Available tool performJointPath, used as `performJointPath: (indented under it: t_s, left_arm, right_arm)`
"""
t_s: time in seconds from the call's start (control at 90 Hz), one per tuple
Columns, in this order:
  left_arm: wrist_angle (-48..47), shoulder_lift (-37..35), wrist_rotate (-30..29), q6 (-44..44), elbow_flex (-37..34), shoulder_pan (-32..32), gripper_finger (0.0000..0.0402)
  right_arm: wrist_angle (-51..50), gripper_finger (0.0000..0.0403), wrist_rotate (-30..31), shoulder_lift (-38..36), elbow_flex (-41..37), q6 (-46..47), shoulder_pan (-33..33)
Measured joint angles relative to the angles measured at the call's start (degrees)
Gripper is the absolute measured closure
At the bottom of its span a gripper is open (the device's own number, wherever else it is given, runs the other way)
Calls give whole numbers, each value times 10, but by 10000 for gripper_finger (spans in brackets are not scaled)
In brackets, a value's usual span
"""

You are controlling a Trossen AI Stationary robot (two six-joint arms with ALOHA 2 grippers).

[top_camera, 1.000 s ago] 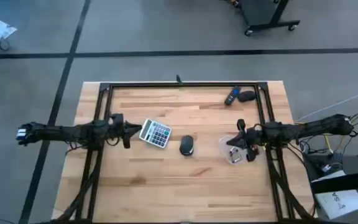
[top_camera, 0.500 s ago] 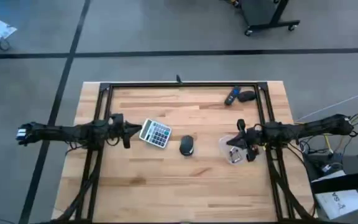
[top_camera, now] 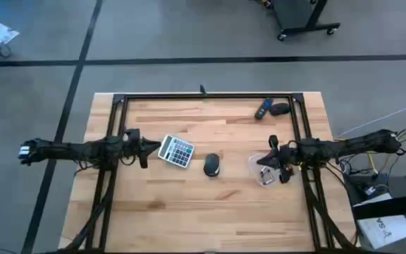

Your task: Insert battery

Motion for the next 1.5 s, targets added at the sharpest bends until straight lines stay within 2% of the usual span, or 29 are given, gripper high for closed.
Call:
performJointPath:
  t_s: [1.344,1.5]
  left_arm:
    - [0,0,0,0,0,0,372]
    - [0,0,0,0,0,0,372]
  right_arm:
    - [0,403,0,0,0,0,0]
    - [25,403,15,0,0,-41,0]
